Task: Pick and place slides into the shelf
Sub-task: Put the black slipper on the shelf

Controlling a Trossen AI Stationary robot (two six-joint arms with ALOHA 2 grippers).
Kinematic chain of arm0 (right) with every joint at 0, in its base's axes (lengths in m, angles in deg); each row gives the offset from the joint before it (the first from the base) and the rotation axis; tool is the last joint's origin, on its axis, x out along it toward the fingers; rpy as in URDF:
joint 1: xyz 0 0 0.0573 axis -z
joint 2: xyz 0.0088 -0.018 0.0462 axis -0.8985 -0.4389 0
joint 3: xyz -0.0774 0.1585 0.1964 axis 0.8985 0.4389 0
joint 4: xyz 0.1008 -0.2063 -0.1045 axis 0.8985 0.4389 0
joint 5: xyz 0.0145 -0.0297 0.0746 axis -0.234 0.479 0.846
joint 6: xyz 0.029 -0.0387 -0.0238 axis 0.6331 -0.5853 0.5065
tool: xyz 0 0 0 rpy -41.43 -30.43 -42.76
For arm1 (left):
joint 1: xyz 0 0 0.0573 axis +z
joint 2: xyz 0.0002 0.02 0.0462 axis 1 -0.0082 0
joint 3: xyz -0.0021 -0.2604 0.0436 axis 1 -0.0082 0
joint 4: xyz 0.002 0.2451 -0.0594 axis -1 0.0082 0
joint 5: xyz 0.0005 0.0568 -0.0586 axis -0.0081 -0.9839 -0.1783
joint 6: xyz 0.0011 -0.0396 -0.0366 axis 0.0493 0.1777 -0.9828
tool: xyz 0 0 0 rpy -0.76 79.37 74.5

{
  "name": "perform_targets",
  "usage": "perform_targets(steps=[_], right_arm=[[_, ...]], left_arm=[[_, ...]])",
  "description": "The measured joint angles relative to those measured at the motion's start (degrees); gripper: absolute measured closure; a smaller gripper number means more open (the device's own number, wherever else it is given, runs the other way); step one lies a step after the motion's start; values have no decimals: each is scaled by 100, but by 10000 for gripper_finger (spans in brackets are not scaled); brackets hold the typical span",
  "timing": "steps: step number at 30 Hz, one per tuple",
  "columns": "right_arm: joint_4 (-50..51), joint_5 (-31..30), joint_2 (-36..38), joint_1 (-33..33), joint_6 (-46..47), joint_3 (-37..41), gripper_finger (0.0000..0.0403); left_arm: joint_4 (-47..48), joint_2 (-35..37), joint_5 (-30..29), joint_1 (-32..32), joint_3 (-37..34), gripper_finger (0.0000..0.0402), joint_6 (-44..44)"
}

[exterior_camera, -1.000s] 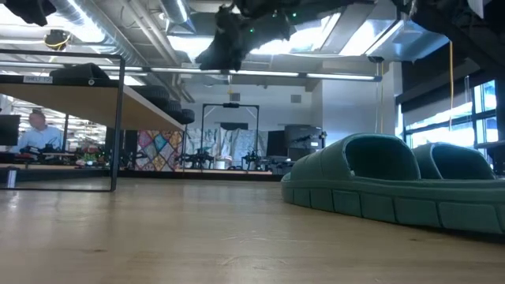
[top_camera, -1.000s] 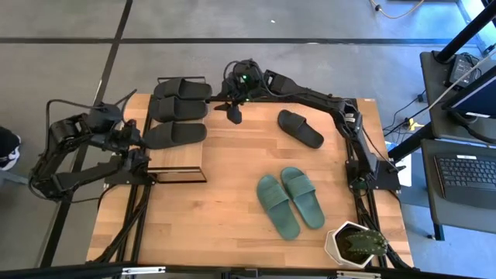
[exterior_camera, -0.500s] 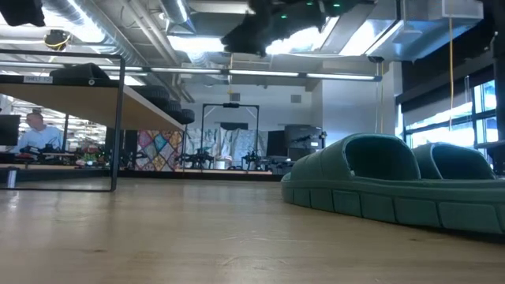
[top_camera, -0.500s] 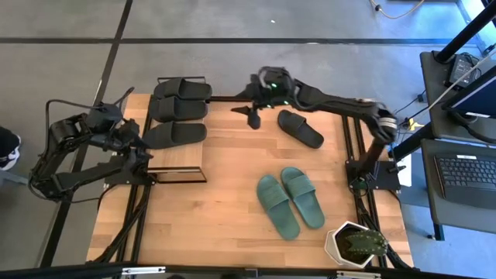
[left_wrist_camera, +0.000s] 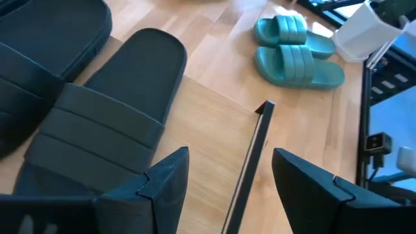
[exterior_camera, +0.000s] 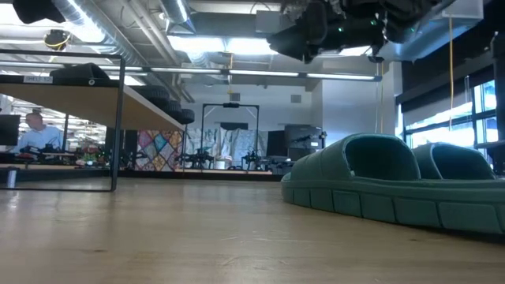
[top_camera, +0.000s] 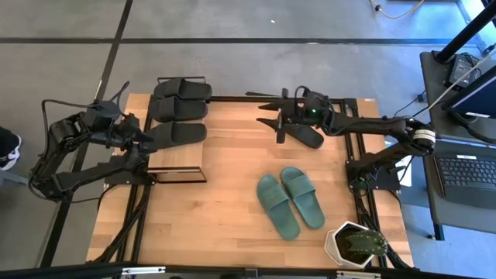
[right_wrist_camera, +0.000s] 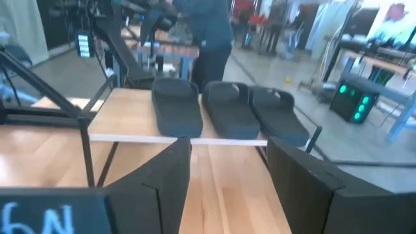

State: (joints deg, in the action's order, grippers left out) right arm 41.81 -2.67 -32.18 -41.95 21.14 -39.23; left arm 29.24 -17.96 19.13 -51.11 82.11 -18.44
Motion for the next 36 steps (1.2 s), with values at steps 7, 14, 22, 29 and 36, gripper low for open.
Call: perform_targets(steps=[7, 14, 22, 29, 36], right_arm=[[-891, -23, 36, 15, -11, 438, 200], [-1087, -44, 36, 20, -20, 410, 200], [-1065, -44, 34, 19, -31, 410, 200], [-1058, -46, 34, 22, -31, 408, 200], [-1065, -47, 34, 26, -33, 405, 200]], left_arm=[[-34, 0, -118, 3, 0, 189, 47], [0, 0, -154, 0, 0, 189, 17], [-2, 0, -140, 0, 0, 217, 682], [-5, -29, -11, 0, 0, 303, 784], [219, -409, 422, 0, 2, 379, 927]])
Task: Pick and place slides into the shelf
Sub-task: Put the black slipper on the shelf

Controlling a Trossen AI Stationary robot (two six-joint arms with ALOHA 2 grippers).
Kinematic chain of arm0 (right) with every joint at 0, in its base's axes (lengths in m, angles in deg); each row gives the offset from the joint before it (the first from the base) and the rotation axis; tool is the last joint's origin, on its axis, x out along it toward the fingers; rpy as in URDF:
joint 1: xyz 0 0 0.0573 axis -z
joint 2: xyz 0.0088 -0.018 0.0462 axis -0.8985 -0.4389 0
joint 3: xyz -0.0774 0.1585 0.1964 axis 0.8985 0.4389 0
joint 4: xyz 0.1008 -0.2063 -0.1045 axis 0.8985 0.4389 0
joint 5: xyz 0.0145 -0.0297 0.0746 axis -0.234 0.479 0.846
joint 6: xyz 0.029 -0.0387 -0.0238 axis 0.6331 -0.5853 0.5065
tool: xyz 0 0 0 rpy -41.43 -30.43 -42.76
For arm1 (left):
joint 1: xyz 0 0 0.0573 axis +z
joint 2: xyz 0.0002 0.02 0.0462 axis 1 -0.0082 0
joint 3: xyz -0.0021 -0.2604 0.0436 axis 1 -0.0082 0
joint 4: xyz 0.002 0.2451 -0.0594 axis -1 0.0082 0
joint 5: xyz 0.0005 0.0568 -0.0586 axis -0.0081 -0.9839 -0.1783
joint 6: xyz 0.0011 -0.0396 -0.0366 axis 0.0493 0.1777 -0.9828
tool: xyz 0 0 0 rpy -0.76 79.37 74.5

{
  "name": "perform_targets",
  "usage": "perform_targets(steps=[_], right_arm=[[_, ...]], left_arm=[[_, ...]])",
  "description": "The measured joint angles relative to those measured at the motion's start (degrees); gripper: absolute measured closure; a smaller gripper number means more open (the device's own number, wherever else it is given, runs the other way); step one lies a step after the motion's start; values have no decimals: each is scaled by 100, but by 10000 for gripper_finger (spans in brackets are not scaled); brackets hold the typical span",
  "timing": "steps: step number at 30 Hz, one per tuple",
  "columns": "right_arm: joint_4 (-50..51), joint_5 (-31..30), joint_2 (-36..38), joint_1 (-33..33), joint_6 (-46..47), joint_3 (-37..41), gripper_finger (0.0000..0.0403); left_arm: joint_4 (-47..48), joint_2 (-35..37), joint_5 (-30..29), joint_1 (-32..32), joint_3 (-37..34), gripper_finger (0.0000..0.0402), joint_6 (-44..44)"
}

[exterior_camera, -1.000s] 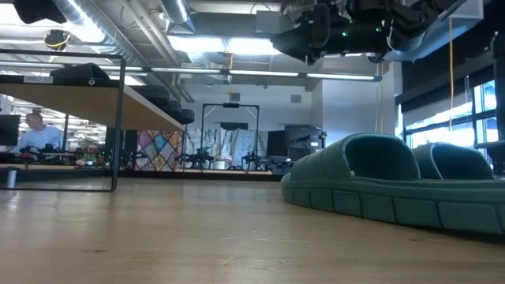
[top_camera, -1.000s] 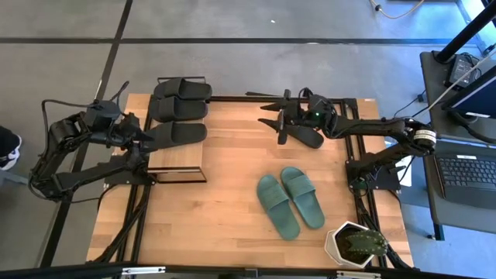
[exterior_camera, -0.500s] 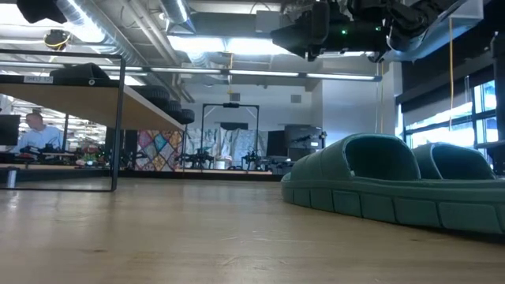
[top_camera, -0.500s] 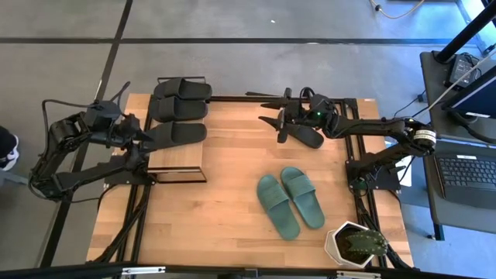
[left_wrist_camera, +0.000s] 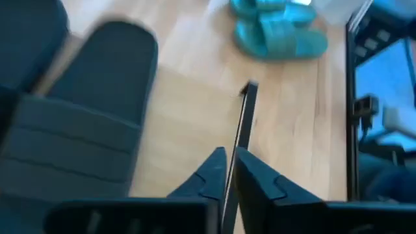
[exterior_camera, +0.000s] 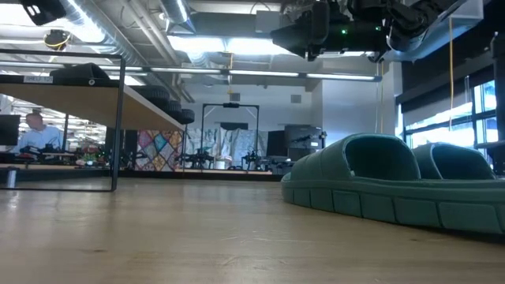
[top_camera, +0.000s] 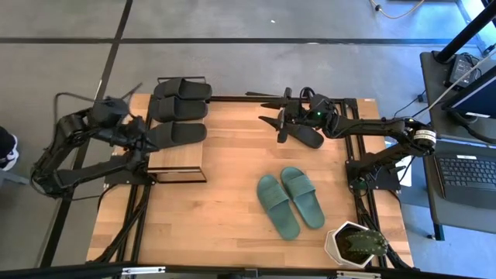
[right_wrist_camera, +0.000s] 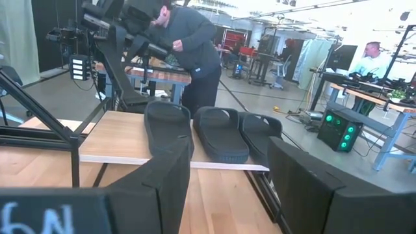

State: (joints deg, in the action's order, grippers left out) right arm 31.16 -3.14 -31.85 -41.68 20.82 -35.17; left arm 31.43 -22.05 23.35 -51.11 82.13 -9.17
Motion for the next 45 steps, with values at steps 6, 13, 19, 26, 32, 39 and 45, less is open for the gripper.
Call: perform_targets(steps=[6, 13, 19, 26, 32, 39, 45], right_arm=[[-2, 1, 0, 0, 0, -2, 200], [-2, -1, 0, 0, 0, -2, 200], [-3, -51, -2, 38, -102, -2, 200], [7, -71, -2, 256, -125, -3, 200], [11, -69, -2, 385, -113, -4, 200], [78, -65, -2, 397, -85, -4, 200], [170, -62, -2, 396, 48, -4, 200]], left_arm=[[348, -664, -583, 2, -2, 397, 379], [378, -941, -1185, -281, -2, 401, 747], [274, -1041, -1503, -848, -2, 401, 368], [172, -1458, -2131, -1745, -196, 401, -317], [-140, -1694, -2478, -2668, -551, 401, -1029], [-56, -1892, -3622, -3504, -616, 401, -2154], [314, -2142, -4216, -3784, -616, 401, -2738]])
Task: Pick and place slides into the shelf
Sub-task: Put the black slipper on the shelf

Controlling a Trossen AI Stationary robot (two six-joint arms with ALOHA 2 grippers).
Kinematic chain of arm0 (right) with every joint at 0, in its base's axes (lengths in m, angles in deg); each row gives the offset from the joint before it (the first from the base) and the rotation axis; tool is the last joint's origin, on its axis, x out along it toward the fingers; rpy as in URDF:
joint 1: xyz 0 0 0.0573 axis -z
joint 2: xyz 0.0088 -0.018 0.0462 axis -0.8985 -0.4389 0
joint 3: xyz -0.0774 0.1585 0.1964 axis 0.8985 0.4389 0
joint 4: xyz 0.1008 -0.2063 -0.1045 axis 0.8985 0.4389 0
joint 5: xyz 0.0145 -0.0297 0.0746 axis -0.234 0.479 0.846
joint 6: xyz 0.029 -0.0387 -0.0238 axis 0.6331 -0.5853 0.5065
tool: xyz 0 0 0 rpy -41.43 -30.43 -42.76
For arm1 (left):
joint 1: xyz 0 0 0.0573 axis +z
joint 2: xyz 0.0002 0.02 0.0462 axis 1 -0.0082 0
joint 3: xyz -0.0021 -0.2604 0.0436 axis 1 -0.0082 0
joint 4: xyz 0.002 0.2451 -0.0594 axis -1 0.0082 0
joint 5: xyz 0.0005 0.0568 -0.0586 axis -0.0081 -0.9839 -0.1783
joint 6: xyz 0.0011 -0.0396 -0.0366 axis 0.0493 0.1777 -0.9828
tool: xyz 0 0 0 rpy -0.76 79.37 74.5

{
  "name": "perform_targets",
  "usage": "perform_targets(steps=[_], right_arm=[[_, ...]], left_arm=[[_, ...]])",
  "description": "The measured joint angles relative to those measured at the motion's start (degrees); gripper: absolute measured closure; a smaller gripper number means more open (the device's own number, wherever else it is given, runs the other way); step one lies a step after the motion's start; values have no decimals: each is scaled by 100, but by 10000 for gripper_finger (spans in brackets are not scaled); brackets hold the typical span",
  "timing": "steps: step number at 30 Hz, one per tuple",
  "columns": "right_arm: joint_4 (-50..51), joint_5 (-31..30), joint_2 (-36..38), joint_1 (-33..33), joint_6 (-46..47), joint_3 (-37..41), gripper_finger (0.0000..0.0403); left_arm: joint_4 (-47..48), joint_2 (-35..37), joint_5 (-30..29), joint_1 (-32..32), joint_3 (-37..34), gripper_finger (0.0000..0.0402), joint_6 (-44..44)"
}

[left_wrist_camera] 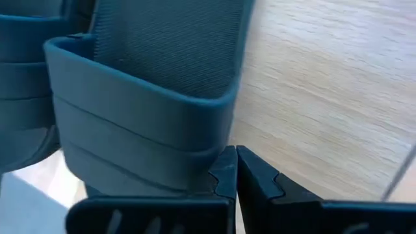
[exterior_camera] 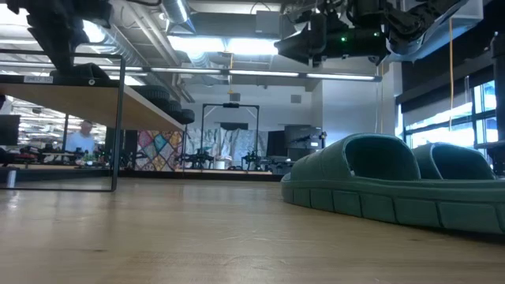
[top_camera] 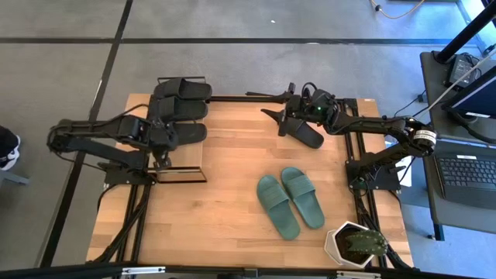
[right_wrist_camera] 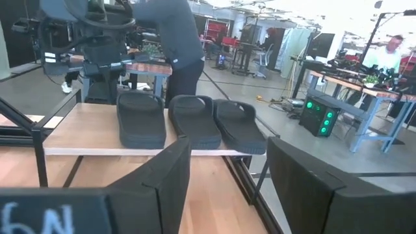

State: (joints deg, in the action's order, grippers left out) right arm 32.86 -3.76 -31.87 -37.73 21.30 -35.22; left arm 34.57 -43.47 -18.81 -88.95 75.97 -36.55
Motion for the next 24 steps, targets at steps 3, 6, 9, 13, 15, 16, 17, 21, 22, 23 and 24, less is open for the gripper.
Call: perform_targets(steps=[3, 6, 9, 13, 15, 16, 17, 21, 22, 23, 24], right_arm=[[36, 0, -2, 0, -2, 0, 200], [40, 1, -2, 0, -2, 0, 200], [60, 2, -2, 0, -2, 0, 200], [201, 2, -2, 0, -2, 0, 200], [265, 1, -2, 0, -2, 0, 200], [276, 2, -4, 0, -2, 0, 200], [280, 2, -4, 0, 0, 0, 200], [281, 2, -4, 0, -1, 0, 200], [281, 2, -4, -1, -2, 0, 200], [281, 2, -4, 0, -2, 0, 200], [281, 2, -4, 0, -2, 0, 200]], left_arm=[[34, -153, -204, -28, 0, 401, -99], [53, -270, -376, -26, 0, 401, -110], [84, -346, -590, -26, 0, 401, -143], [102, -381, -786, -26, 0, 401, -258], [111, -378, -867, -23, 0, 401, -294], [108, -378, -905, -21, 0, 401, -321], [110, -379, -936, -21, 0, 401, -379], [114, -378, -1025, -19, 0, 402, -436], [116, -378, -1054, -19, 0, 402, -438], [116, -378, -1090, -19, 0, 401, -442], [114, -378, -1113, -19, 0, 401, -445]])
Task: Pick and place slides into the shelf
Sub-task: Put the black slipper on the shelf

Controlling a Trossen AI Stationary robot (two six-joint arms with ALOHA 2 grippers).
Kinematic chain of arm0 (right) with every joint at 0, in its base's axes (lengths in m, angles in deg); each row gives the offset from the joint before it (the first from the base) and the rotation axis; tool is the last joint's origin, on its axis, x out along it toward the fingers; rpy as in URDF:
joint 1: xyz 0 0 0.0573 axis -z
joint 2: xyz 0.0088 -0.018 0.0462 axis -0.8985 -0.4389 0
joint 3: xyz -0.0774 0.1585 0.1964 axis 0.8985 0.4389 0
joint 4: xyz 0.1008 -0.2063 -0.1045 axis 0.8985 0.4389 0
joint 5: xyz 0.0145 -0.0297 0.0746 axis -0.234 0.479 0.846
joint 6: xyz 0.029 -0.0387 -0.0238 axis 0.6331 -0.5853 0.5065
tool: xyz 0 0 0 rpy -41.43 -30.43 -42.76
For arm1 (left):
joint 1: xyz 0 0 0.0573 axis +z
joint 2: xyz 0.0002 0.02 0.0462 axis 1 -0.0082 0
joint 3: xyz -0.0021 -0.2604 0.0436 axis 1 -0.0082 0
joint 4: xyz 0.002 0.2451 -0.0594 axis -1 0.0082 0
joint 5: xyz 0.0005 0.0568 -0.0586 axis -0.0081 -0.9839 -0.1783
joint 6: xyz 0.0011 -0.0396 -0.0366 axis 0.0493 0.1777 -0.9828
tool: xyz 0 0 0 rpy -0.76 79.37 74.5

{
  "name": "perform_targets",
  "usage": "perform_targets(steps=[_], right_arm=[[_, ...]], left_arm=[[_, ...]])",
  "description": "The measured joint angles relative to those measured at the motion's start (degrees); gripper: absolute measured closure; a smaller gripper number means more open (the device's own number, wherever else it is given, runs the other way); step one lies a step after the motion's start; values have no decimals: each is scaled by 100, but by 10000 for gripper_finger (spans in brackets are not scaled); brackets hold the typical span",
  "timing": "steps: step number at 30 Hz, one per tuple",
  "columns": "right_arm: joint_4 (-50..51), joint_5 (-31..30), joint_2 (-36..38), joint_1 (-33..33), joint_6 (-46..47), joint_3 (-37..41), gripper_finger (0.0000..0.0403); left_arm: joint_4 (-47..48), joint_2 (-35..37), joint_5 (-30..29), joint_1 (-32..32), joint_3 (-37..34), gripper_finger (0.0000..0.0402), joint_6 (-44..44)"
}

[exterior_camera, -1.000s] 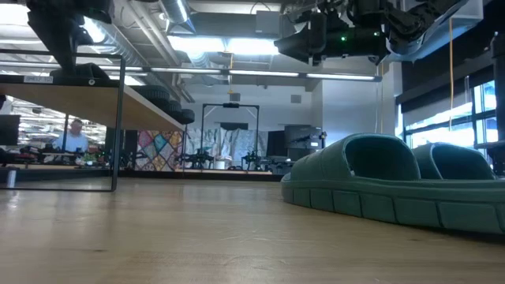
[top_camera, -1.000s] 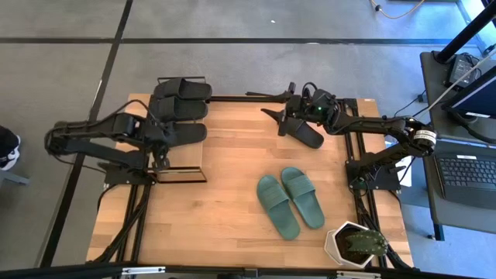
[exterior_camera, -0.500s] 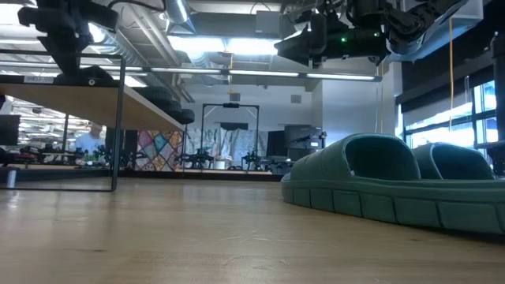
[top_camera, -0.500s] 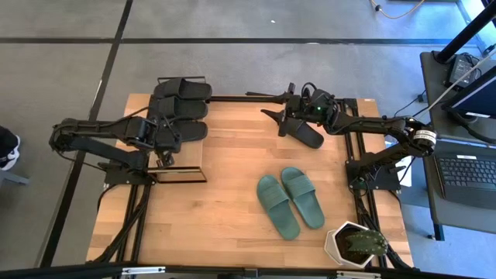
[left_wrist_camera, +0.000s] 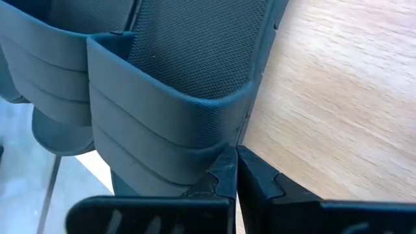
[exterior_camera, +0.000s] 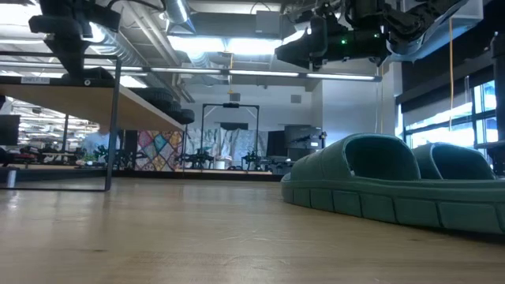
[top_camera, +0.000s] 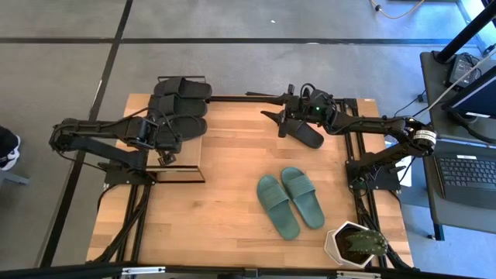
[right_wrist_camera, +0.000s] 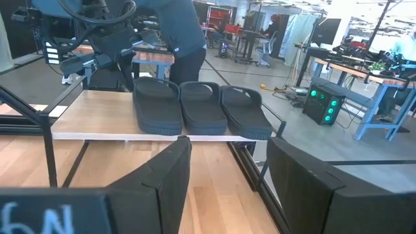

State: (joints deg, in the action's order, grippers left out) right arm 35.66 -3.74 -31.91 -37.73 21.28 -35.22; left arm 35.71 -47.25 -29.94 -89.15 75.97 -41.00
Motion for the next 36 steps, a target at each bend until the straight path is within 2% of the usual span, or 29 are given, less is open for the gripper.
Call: perform_targets(steps=[15, 22, 26, 30, 36], right_arm=[[0, 2, 0, -2, 62, 0, 200], [-2, 2, 0, -2, 147, 0, 200], [-2, 22, 0, 0, 151, 0, 200], [-2, 22, 0, -2, 293, 0, 200], [-2, 22, 0, -2, 430, 0, 200]], left_arm=[[199, 14, 528, 2, 6, 401, 4], [197, 211, 861, 2, 753, 401, 92], [-36, 749, 454, -2, 1291, 401, 318], [-587, 1708, -142, -2, 1522, 401, 371], [-1465, 3378, -308, -2, 1522, 401, 883]])
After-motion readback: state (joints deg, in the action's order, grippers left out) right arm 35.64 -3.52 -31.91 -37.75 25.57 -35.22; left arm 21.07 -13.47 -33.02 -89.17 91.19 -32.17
